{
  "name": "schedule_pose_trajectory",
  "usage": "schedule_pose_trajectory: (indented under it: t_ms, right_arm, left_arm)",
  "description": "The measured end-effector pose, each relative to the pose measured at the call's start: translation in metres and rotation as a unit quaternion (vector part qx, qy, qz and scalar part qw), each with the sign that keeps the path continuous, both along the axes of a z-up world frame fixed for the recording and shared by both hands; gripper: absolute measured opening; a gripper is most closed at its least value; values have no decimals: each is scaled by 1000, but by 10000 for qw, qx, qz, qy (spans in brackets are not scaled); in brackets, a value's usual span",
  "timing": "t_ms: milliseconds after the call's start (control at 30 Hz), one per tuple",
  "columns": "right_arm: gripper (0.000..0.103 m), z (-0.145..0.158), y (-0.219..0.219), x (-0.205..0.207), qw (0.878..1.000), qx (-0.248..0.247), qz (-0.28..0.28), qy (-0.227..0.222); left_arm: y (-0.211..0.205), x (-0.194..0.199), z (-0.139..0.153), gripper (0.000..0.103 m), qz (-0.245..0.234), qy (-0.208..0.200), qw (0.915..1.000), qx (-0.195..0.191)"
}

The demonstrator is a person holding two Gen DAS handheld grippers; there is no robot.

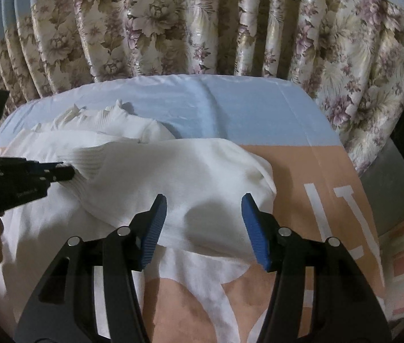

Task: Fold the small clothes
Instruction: 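Grasp the ribbed cuff of the folded sleeve with the left tool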

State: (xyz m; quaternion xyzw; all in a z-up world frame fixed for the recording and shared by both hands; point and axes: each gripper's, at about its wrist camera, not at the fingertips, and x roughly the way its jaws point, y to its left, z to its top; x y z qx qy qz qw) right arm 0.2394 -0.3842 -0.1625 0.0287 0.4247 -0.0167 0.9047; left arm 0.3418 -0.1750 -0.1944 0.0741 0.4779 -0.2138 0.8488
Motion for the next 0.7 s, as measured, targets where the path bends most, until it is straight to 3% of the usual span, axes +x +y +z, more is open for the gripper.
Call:
schedule_pose_trajectory:
  t_ms: [333, 500, 700]
  right_arm:
    - [64, 3, 3, 5, 10000, -71, 0, -38]
    - [71, 5, -6, 6, 9996, 206, -156, -84]
    - [72, 1, -23, 22, 9947, 965, -341, 66]
  left_arm:
    - [39, -3, 35, 13, 137, -230, 9982, -528]
    - [79, 5, 40, 13, 449, -369, 9977, -361]
    - [136, 6, 30, 13, 929, -302, 9952, -58]
